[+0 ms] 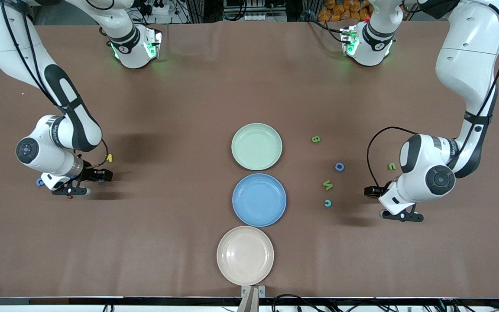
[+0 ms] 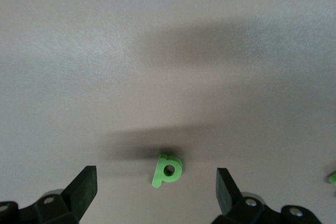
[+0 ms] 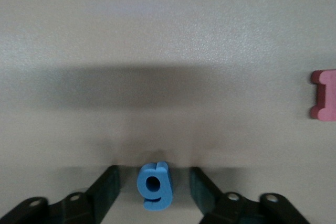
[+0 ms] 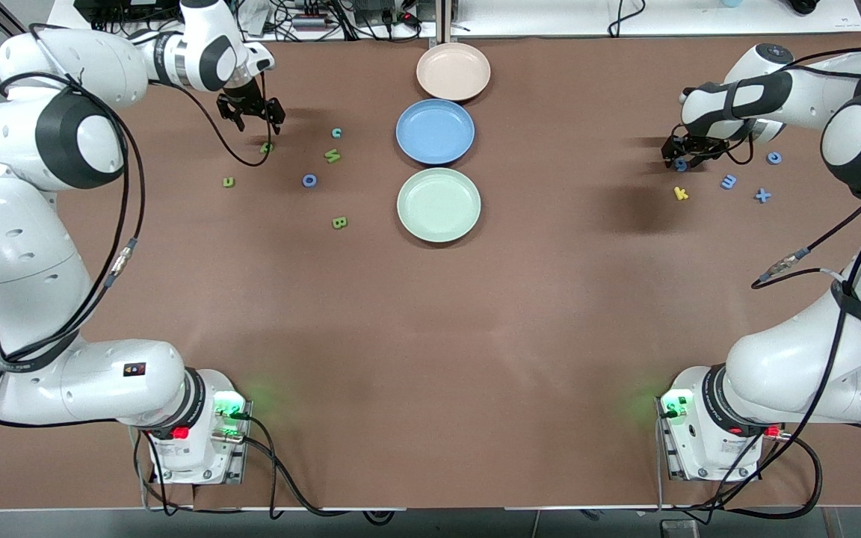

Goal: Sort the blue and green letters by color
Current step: 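Grasp green p with the left gripper while the right gripper grasps blue g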

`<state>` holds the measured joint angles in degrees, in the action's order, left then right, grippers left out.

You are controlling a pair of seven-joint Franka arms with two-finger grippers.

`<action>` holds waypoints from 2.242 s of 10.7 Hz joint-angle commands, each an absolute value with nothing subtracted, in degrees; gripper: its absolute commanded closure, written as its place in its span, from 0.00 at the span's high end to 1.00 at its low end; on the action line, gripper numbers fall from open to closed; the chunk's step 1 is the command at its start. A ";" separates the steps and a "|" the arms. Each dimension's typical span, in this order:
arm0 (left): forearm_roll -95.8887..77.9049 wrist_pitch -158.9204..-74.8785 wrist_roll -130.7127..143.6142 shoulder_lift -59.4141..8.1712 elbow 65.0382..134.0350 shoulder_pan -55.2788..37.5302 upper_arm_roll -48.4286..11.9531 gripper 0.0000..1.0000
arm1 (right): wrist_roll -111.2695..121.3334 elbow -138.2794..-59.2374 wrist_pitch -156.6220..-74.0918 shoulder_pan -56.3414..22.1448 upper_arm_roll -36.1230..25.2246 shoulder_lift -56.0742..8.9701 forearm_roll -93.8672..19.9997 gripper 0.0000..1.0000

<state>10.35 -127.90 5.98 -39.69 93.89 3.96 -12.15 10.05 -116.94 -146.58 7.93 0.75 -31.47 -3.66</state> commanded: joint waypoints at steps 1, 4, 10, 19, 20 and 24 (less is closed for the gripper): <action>13.27 -129.99 6.06 -40.08 95.89 4.04 -12.04 1.00 | 11.95 -118.92 -146.95 9.31 0.97 -30.67 -4.04 0.29; 13.80 -132.79 5.98 -39.99 98.78 4.13 -12.04 1.00 | 11.87 -118.74 -146.52 9.40 0.97 -30.15 -4.04 0.20; 13.10 -132.72 6.24 -39.73 99.32 4.75 -12.22 1.00 | 9.24 -114.79 -139.39 8.79 1.05 -27.51 -5.01 0.13; 12.92 -132.72 15.47 -39.38 99.05 3.95 -12.22 0.00 | -0.33 -109.34 -139.39 -1.47 1.05 -27.69 -19.75 0.13; 12.92 -132.71 17.12 -38.77 98.97 4.04 -12.48 0.00 | -3.92 -108.03 -139.39 -3.84 1.05 -27.69 -20.73 0.13; 12.83 -132.36 26.42 -35.78 98.70 3.60 -15.72 0.00 | -18.87 -102.84 -139.74 -13.95 1.05 -28.65 -20.92 0.13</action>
